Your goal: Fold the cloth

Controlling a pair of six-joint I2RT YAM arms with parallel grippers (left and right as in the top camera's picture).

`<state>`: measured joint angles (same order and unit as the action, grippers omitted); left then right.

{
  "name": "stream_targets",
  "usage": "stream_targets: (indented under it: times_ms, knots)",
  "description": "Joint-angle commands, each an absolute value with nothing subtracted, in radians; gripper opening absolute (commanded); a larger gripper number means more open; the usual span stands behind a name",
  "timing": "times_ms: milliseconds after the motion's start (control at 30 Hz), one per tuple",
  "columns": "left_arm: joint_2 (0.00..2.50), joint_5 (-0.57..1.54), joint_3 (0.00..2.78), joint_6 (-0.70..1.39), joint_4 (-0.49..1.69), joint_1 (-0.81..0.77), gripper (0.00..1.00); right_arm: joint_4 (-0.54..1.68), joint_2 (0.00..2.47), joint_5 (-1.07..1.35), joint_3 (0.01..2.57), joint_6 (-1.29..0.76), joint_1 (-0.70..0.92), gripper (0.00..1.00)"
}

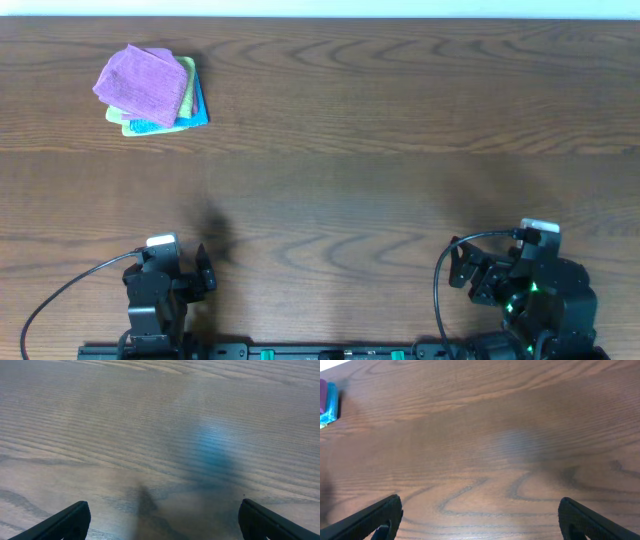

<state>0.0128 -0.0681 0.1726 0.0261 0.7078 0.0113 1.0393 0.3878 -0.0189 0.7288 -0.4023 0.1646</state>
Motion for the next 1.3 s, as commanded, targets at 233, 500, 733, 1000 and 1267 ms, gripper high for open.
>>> stream_targets:
  times_ms: [233,500,733,1000,1267]
  knots:
    - [0.004,-0.085,0.162,0.03,0.737,0.013,0.95,1.114,0.382,-0.078,0.725,-0.394,0.155,0.99]
    - [0.004,-0.085,0.162,0.03,0.737,0.013,0.96,0.877,0.275,-0.153,0.544,-0.347,0.125,0.99]
    - [0.004,-0.085,0.162,0.03,0.737,0.013,0.95,0.641,0.146,-0.14,0.267,-0.171,0.12,0.99]
    - [0.004,-0.085,0.162,0.03,0.737,0.013,0.95,0.638,0.041,-0.081,0.156,-0.093,0.086,0.99]
    - [0.004,-0.085,0.162,0.03,0.737,0.013,0.95,0.707,0.005,-0.081,0.16,-0.088,0.027,0.99]
